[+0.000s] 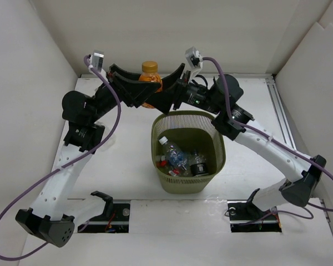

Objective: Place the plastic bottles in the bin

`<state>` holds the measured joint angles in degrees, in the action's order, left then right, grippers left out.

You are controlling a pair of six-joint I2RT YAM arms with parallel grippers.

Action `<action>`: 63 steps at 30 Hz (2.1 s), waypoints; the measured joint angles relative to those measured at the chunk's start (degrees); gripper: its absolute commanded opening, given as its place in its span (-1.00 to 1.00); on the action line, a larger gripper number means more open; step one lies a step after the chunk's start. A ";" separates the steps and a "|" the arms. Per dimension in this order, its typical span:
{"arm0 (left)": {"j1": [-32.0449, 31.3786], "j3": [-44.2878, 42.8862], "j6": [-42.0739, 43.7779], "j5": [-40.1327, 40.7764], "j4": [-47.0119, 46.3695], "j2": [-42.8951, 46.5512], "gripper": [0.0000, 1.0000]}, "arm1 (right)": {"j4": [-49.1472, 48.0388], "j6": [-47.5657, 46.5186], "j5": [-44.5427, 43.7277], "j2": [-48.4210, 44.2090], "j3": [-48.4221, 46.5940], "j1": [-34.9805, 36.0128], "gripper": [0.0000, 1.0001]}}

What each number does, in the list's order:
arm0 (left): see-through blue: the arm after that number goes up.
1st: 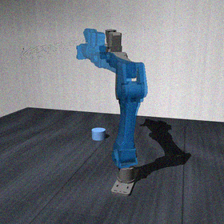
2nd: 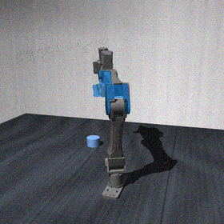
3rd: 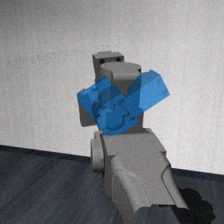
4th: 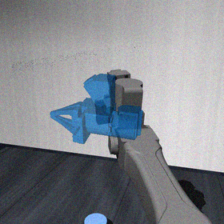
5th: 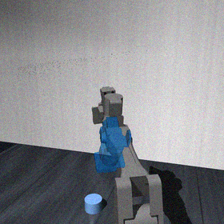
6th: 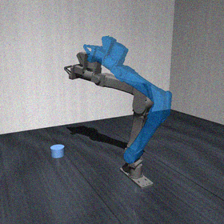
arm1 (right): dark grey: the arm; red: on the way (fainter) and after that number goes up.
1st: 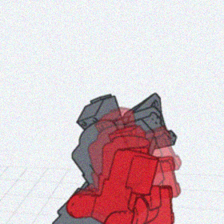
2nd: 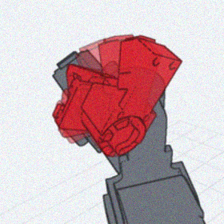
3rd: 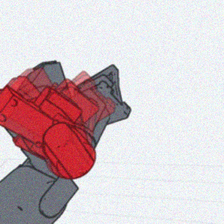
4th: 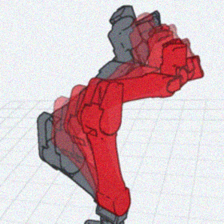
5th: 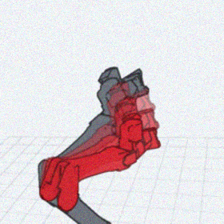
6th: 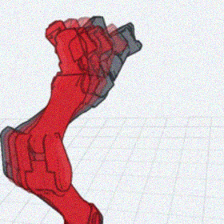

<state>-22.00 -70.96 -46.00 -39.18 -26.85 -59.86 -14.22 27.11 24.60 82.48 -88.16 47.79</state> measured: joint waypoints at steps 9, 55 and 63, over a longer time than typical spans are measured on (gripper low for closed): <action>-0.33 -0.37 1.62 3.34 2.89 0.96 1.00 | -0.96 0.55 0.07 0.46 0.52 0.68 -1.00; 31.71 13.38 3.43 46.27 43.41 -32.02 0.94 | 33.62 -14.95 -23.50 -40.41 21.64 0.68 1.00; 34.07 12.39 2.43 42.71 39.17 -38.27 0.09 | 33.55 -15.15 -22.43 -40.41 22.73 0.68 1.00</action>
<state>12.08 -58.57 -43.57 3.53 12.32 -98.13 19.33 11.97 2.17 42.06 -65.43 48.47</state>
